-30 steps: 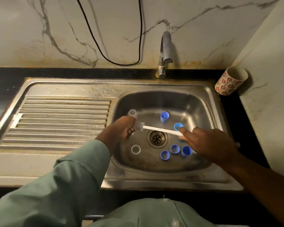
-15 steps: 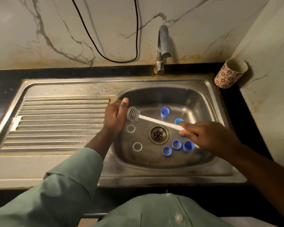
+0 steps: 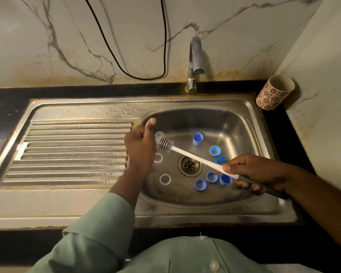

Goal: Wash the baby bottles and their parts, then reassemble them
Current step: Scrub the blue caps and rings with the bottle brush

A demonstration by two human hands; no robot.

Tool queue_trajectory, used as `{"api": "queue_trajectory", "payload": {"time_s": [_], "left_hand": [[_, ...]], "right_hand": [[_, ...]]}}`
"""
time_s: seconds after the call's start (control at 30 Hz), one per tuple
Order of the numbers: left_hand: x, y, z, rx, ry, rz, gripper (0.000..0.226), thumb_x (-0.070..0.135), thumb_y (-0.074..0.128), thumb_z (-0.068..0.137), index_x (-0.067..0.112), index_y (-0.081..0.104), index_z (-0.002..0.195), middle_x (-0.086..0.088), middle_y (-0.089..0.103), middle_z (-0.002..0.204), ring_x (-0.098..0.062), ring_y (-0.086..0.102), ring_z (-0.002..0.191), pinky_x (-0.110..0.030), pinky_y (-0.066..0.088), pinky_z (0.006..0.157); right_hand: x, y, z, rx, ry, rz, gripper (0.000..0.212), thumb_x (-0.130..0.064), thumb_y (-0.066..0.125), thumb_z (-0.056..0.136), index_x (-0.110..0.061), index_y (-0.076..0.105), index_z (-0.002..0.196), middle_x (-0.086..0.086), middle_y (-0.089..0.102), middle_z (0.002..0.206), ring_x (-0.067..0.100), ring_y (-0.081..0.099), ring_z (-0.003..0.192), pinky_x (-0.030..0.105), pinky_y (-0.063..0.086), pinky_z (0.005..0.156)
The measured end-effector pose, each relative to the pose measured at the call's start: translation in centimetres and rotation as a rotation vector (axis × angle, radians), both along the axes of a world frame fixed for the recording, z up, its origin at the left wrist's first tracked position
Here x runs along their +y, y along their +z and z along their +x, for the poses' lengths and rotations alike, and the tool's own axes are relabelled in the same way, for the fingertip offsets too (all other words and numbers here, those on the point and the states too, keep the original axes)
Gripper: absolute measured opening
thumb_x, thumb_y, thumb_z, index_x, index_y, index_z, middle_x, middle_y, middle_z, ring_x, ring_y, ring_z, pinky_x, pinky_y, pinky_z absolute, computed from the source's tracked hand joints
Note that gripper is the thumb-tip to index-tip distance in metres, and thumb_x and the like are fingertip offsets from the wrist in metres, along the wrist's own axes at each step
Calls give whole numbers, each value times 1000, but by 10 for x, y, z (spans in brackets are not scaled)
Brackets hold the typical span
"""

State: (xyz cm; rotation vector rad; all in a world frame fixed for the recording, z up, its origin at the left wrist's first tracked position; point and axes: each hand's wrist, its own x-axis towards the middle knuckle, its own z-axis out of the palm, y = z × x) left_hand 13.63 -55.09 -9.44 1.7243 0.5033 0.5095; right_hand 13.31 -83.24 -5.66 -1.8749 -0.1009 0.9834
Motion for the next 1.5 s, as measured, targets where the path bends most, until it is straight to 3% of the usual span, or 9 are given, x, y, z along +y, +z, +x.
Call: {"api": "queue_trajectory", "payload": {"time_s": [0.07,0.17,0.23,0.37,0.53,0.8,1.07,1.23,1.5], "left_hand": [[7,0,-1,-20,-30,154,52,30,63,98,-8,60,62,-5,51,47,-4,45,43,-17,36,46],[10,8,3,47,-59,-423,42,29,63,98,-2,61,69,-12,58,53,-15,50,47,-28,42,45],[6,10,7,119,-66,-768,30,27,64,97,7,59,74,-3,57,51,-10,44,38,-20,37,36],[30,16,16,121,115,-773,25,24,68,95,9,57,78,-6,54,61,-18,50,53,-27,47,53],[68,21,24,116,130,-766,29,39,69,93,14,55,86,-4,51,66,-11,46,52,-21,37,45],[16,12,34,129,4,-917,34,36,66,95,8,57,111,-7,62,82,-9,58,56,-18,49,49],[-15,10,31,85,51,-803,26,34,46,106,14,62,105,-14,70,97,-25,67,83,-40,54,76],[-32,9,27,99,56,-785,30,34,44,107,12,64,99,-7,70,75,-18,66,72,-36,57,72],[-34,7,26,104,205,-864,26,22,54,104,-1,63,113,-24,69,100,-33,66,90,-39,55,71]], "right_hand": [[-9,6,4,-404,197,-120,22,-52,58,86,-40,75,93,-1,51,52,14,39,41,21,29,43],[-10,16,11,-1289,464,-538,45,-46,41,96,-18,69,119,-1,50,56,11,38,41,20,21,40],[-4,17,5,-1020,422,-437,48,-50,48,91,-15,72,112,-4,48,53,7,35,40,15,20,38],[-11,8,8,-20,208,17,46,-51,66,80,-16,71,108,5,46,51,11,30,34,16,26,36],[-18,-3,3,-267,-141,-52,19,-32,60,92,-34,72,106,2,49,52,12,40,40,19,33,38],[43,-8,-29,-455,17,-15,52,-22,46,100,-66,40,128,-17,54,57,4,42,42,20,42,43],[68,-11,-36,-631,49,-163,50,-25,51,98,-50,34,139,-7,38,49,3,43,43,15,33,48],[92,-8,-31,-616,-46,-131,47,-22,51,98,-37,42,142,-11,39,54,-4,48,47,10,35,47],[88,-2,-36,-529,-15,-139,45,-24,50,99,-39,44,140,-7,50,59,-4,48,45,12,36,44]]}}
